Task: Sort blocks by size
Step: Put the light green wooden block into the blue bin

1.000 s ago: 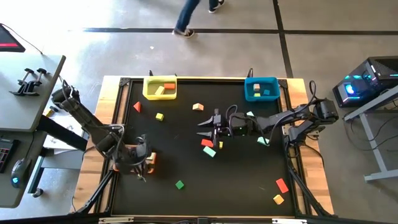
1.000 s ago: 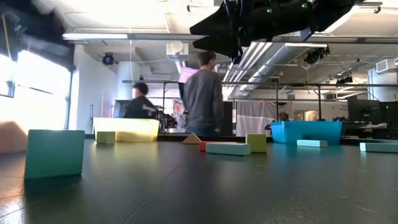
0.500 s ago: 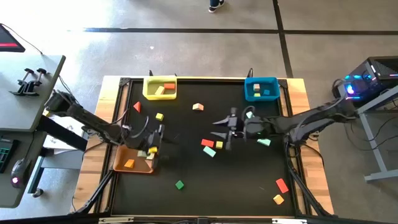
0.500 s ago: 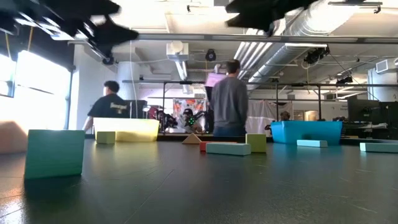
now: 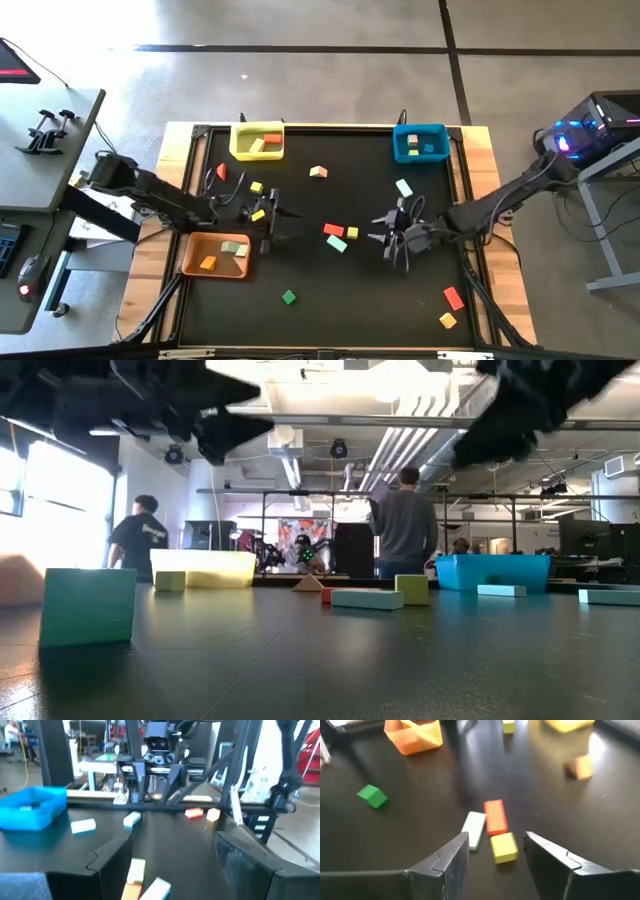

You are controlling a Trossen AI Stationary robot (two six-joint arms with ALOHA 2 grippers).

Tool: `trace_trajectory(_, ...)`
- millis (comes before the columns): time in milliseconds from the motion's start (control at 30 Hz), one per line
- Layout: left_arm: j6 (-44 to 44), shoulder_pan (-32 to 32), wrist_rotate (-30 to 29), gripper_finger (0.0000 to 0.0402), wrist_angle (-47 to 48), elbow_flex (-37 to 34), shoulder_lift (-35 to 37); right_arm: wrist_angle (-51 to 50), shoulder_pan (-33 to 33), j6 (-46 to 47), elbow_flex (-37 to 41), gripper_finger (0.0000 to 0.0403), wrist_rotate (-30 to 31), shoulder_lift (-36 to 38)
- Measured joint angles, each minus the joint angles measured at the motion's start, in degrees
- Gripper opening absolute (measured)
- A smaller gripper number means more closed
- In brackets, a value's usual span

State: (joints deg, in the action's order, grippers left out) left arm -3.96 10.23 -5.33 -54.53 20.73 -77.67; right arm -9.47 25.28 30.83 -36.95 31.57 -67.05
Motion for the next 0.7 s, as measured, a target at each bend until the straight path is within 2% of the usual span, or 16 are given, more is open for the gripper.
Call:
trace_trajectory(133,-0.4,-0.2,0.0,0.0268,-2.8,0.0,-4.0,21.6,1.5,2.1,9.5,0.0185,-2.0,-4.1)
trace_trajectory(267,-0.4,-0.2,0.1,0.0268,-3.2,0.7,-6.3,39.0,2.6,-5.6,12.2,0.0185,-6.2,-13.9)
trace_trajectory(367,-0.4,-0.2,0.1,0.0268,-3.3,2.0,-7.3,42.2,2.6,-12.2,8.0,0.0185,-6.7,-22.0)
trace_trajectory(533,-0.4,-0.2,0.1,0.0268,-3.4,4.0,-8.8,39.0,1.0,-16.3,0.8,0.0185,-6.8,-32.1)
trace_trajectory(700,-0.4,-0.1,0.1,0.0268,-1.9,4.5,-9.9,40.4,-1.6,-16.4,-0.3,0.0185,-12.5,-33.8)
